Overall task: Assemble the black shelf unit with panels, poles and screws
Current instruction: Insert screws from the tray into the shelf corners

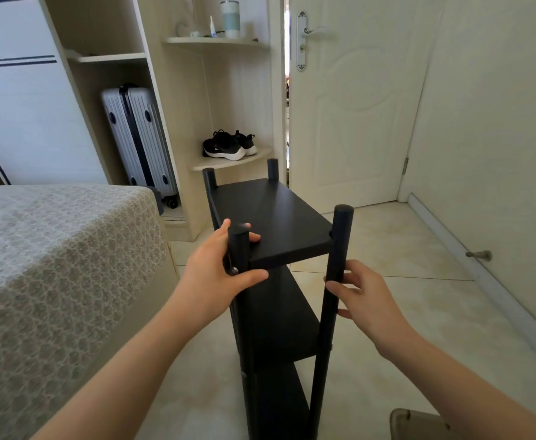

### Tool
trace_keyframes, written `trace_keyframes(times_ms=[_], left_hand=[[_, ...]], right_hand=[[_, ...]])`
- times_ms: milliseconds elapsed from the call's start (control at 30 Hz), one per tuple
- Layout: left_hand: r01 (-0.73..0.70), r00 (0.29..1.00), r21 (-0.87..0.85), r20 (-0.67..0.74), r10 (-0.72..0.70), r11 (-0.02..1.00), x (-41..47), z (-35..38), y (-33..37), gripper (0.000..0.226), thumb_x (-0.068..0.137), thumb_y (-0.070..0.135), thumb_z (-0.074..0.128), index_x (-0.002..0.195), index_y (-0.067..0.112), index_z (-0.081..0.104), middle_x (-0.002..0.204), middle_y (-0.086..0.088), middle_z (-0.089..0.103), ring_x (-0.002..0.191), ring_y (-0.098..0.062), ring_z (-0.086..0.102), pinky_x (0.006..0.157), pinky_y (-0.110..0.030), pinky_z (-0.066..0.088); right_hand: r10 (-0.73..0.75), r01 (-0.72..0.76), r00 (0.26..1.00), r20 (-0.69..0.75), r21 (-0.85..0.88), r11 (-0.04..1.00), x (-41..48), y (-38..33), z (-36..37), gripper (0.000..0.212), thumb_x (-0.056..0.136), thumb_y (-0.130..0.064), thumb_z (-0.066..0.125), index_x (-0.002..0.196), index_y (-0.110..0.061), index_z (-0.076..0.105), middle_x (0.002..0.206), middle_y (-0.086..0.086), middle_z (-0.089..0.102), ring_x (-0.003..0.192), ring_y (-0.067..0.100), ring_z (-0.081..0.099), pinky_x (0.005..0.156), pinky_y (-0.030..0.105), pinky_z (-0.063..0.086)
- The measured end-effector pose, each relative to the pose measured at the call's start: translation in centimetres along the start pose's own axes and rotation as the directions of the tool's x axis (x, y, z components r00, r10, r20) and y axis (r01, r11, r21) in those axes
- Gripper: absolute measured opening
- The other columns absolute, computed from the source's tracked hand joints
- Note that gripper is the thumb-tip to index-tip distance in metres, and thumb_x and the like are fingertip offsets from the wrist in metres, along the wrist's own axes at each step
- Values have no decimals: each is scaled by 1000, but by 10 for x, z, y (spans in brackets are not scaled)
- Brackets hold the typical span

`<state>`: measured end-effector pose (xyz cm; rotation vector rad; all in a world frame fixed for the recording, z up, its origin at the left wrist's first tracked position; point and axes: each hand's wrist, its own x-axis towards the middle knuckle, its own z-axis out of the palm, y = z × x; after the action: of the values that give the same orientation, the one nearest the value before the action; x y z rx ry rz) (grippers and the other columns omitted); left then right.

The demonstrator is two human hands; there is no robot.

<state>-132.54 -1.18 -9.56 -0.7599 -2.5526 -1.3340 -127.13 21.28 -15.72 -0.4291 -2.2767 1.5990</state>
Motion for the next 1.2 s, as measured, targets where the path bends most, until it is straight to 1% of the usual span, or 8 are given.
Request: trace_keyframes(times_ms=[233, 400, 567, 667, 733, 867, 1000, 1200], left_hand=[[-1, 1000, -94, -2, 1, 996, -2, -4, -5, 56, 75, 8, 84, 122, 28, 61, 120, 28, 56, 108, 23, 51, 100, -4, 38], [44, 998, -109, -28, -47, 993, -8, -6, -9, 63, 75, 5, 83, 128, 28, 59, 115, 25, 60, 108, 6, 58, 98, -14, 40], [71, 997, -141, -20, -74, 987, -12, -9, -10, 63, 73, 6, 84, 127, 28, 61, 112, 32, 60, 102, 18, 56, 97, -15, 42], [85, 996, -161, -23, -89, 983, -14, -9, -10, 62, 73, 6, 83, 127, 27, 62, 105, 32, 63, 95, 26, 55, 87, -3, 44], [103, 992, -181, -51, -114, 978, -18, -7, -9, 60, 74, 7, 83, 126, 27, 62, 99, 32, 69, 98, 18, 61, 89, -6, 48], [210, 928, -140, -284, -242, 968, -34, 3, 0, 54, 72, 19, 88, 114, 31, 56, 100, 16, 64, 96, -9, 66, 87, -41, 58], [204, 844, -87, -490, -220, 975, -55, 16, 11, 42, 72, 27, 88, 83, 28, 47, 73, 2, 53, 64, -12, 53, 60, -26, 45], [361, 930, -397, 83, -359, 844, -65, 58, 20, 41, 67, 52, 70, 93, 20, 71, 83, 11, 75, 81, -4, 73, 68, -18, 57]], right_hand=[[-11, 9, 999, 48, 43, 999, -16, 1, -10, 22, 93, -16, 65, 101, -34, 55, 103, -12, 63, 91, 9, 64, 64, 18, 54], [-6, 0, 995, 100, 62, 998, -32, 2, -11, 22, 92, -19, 66, 107, -32, 55, 107, -10, 63, 97, 12, 65, 71, 26, 59], [-12, 5, 992, 129, 54, 999, -43, 3, -13, 23, 93, -21, 66, 111, -30, 54, 110, -11, 62, 97, 11, 65, 65, 21, 58], [-21, 16, 991, 131, 44, 999, -45, 3, -14, 24, 93, -22, 66, 112, -29, 55, 109, -10, 63, 96, 12, 66, 66, 23, 58], [-23, 17, 990, 136, 46, 999, -47, 3, -14, 24, 93, -23, 66, 113, -29, 55, 109, -9, 63, 96, 12, 66, 65, 23, 58], [-21, 10, 985, 174, 67, 998, -47, 0, -17, 22, 93, -23, 65, 112, -29, 57, 110, -9, 64, 96, 11, 66, 67, 23, 58], [-46, 22, 972, 232, 105, 994, -49, -2, -17, 20, 93, -18, 65, 106, -32, 59, 106, -12, 66, 90, 5, 68, 64, 19, 57], [-40, 27, 967, 253, 56, 998, -47, -4, -15, 22, 93, -19, 65, 109, -32, 58, 107, -14, 65, 94, 7, 67, 69, 20, 58]])
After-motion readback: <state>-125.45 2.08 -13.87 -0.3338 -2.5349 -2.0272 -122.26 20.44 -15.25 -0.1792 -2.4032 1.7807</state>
